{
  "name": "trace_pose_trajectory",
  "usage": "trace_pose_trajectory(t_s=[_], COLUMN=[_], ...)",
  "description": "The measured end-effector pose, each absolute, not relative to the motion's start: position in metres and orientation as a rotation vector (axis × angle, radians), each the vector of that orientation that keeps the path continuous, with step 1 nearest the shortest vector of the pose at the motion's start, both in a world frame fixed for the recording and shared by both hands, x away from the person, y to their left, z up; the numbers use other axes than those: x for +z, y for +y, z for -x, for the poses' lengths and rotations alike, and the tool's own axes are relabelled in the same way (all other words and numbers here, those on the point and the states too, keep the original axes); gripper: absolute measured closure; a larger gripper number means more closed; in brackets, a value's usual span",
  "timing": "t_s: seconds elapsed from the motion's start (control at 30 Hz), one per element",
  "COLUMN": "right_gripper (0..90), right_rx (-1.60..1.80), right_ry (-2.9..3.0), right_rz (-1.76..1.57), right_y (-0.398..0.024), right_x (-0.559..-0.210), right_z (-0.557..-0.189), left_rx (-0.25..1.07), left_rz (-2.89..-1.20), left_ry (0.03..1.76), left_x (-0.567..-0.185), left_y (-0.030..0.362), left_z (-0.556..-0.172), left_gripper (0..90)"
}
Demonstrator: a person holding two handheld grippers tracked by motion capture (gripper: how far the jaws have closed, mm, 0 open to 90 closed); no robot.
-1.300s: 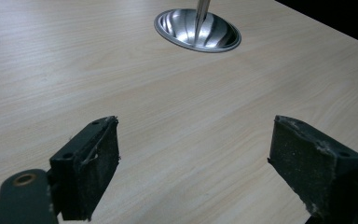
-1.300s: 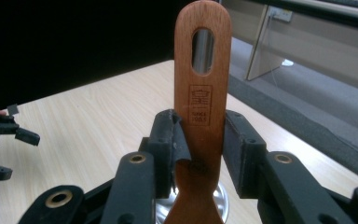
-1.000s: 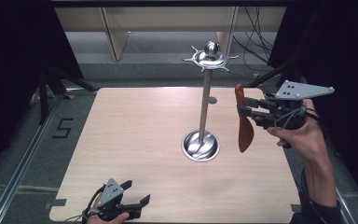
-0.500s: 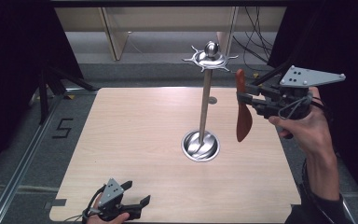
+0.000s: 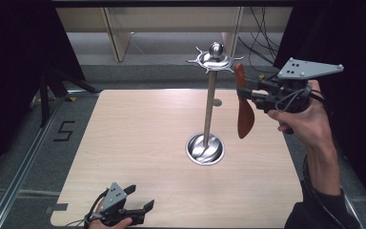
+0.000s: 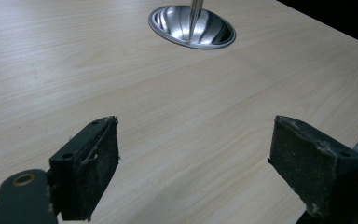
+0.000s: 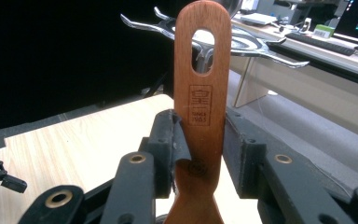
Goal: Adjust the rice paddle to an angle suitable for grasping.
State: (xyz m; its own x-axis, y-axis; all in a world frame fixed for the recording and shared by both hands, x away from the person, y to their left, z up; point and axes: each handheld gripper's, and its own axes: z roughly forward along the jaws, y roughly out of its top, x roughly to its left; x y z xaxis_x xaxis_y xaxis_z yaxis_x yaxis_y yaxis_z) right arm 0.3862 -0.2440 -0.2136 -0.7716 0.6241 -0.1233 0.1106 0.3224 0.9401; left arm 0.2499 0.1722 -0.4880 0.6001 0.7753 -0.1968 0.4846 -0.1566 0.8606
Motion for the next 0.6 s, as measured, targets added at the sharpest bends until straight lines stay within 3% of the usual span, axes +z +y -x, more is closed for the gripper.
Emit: trace_pose_trajectory(t_s=[0.6], right_gripper=[67.0], right_rx=[1.436], right_ry=[2.152], right_rz=[-0.684], right_y=[-0.228], right_x=[-0.217], right_z=[-0.403], left_rx=[0.351], left_rz=[-1.799], left_ry=[1.019], left_x=[-0.488], left_y=[0.170], left_z=[-0.250], left_gripper=[14.9])
